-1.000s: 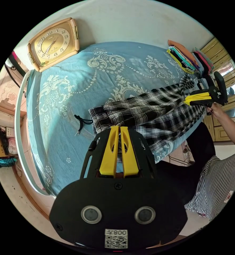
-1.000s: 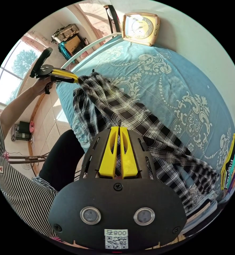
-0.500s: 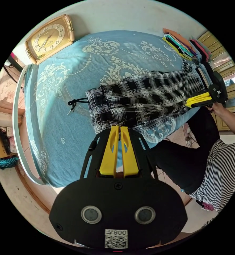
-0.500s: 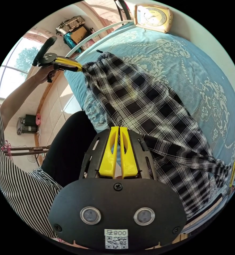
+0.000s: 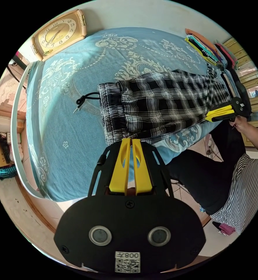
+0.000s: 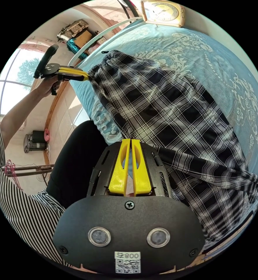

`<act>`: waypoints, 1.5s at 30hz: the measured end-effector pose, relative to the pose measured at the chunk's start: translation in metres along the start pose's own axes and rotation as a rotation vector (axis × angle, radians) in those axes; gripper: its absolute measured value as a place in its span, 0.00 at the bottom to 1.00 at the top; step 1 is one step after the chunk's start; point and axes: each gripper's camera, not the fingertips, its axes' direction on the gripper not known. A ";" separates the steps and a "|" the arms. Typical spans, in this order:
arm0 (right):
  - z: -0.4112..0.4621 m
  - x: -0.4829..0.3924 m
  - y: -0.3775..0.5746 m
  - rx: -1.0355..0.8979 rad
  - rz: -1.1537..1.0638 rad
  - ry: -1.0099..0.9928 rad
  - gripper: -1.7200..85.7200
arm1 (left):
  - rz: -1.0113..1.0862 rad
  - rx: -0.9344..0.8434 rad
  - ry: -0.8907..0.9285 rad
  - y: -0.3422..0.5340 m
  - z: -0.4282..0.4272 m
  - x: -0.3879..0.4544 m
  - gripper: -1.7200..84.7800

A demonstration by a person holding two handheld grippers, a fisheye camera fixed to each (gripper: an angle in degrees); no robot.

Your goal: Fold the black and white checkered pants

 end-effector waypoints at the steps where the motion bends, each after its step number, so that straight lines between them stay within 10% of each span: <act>1: 0.000 0.001 0.002 -0.003 0.002 0.000 0.03 | -0.003 -0.004 0.001 0.001 0.004 -0.001 0.03; 31: -0.118 0.028 0.127 0.194 0.187 -0.269 0.06 | -0.602 0.450 0.244 0.115 0.116 -0.027 0.04; 45: -0.182 0.047 0.161 0.136 0.340 -0.132 0.02 | -0.164 0.240 0.595 -0.005 0.212 0.090 0.03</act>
